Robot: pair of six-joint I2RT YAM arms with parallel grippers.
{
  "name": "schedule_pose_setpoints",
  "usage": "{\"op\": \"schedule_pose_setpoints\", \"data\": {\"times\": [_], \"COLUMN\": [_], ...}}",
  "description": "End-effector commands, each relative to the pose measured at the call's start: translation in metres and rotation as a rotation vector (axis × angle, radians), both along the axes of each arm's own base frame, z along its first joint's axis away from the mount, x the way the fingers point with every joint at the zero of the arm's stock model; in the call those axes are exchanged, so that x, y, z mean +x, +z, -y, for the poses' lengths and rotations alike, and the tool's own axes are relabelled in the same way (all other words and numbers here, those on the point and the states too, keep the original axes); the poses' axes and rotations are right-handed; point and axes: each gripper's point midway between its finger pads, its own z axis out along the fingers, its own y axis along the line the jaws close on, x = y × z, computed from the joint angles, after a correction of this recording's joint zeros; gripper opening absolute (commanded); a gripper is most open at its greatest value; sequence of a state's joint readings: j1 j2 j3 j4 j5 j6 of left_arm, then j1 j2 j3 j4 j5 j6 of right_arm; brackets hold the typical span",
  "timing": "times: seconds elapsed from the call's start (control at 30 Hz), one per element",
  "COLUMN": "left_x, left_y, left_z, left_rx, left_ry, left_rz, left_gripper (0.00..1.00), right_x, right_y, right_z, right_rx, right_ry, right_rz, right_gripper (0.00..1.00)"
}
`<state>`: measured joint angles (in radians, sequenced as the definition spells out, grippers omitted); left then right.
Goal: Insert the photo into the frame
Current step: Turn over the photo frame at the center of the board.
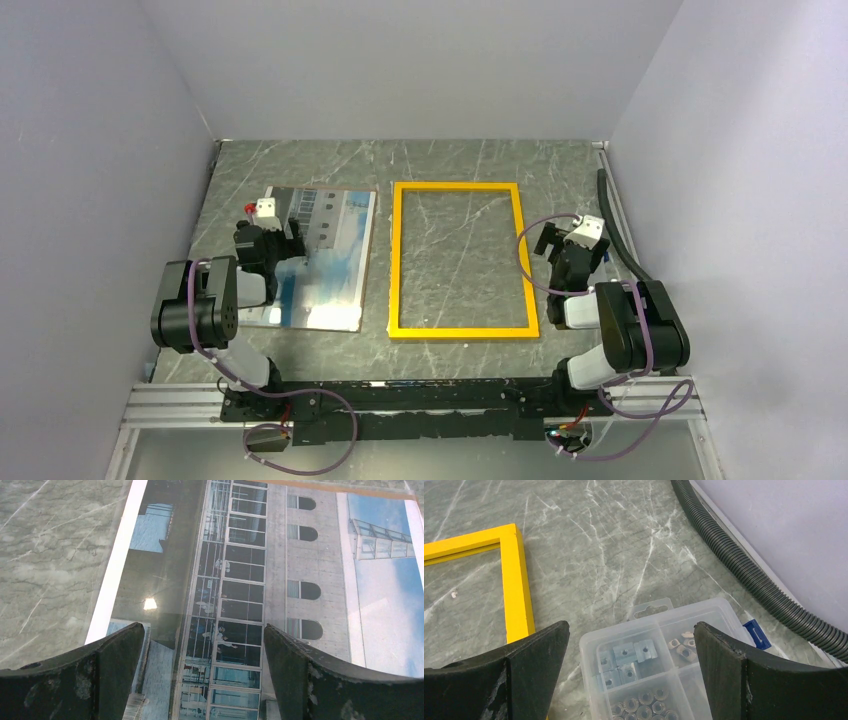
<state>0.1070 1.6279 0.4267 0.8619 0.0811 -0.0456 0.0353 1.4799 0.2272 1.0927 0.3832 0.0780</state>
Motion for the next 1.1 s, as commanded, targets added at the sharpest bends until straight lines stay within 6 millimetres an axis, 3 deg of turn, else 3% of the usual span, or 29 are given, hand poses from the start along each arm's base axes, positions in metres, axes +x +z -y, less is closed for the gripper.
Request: {"op": "schedule_pose_setpoints", "data": {"times": [0.0,0.33,0.4,0.47,0.57,0.67,0.8,0.93,1.03,1.07], "left_x": [0.004,0.004,0.01,0.016,0.023,0.021,0.018,0.013,0.009,0.007], "left_y": [0.006,0.008,0.017,0.029,0.05,0.071,0.104,0.133,0.144,0.145], "left_z": [-0.003,-0.002,-0.004,-0.008,-0.009,-0.007,-0.008,-0.014,-0.016,-0.018], "left_rx": [0.012,0.008,0.002,-0.01,-0.024,-0.069,-0.155,-0.242,-0.238,-0.231], "left_ry": [0.009,0.0,0.0,0.016,0.0,-0.033,-0.052,-0.059,-0.056,-0.052], "left_rz": [0.022,0.029,0.013,-0.07,-0.208,-0.298,-0.354,-0.387,-0.418,-0.43], "left_gripper": [0.95,0.95,0.95,0.95,0.95,0.95,0.93,0.93,0.93,0.93], "right_x": [0.007,0.007,0.004,0.006,0.022,0.034,0.056,0.07,0.076,0.071], "right_y": [0.015,0.015,0.016,0.029,0.066,0.104,0.155,0.154,0.136,0.131], "right_z": [-0.001,-0.001,0.003,0.0,-0.019,-0.04,-0.093,-0.143,-0.175,-0.202], "right_rx": [-0.001,0.0,0.003,-0.031,-0.047,0.103,0.335,0.705,0.548,0.489], "right_ry": [0.007,0.006,-0.035,-0.038,-0.023,0.015,0.297,0.61,0.527,0.546], "right_rz": [0.06,0.057,0.046,0.04,0.007,0.0,0.012,-0.081,-0.208,-0.252], "right_gripper": [1.0,1.0,1.0,1.0,1.0,1.0,1.0,1.0,1.0,1.0]}}
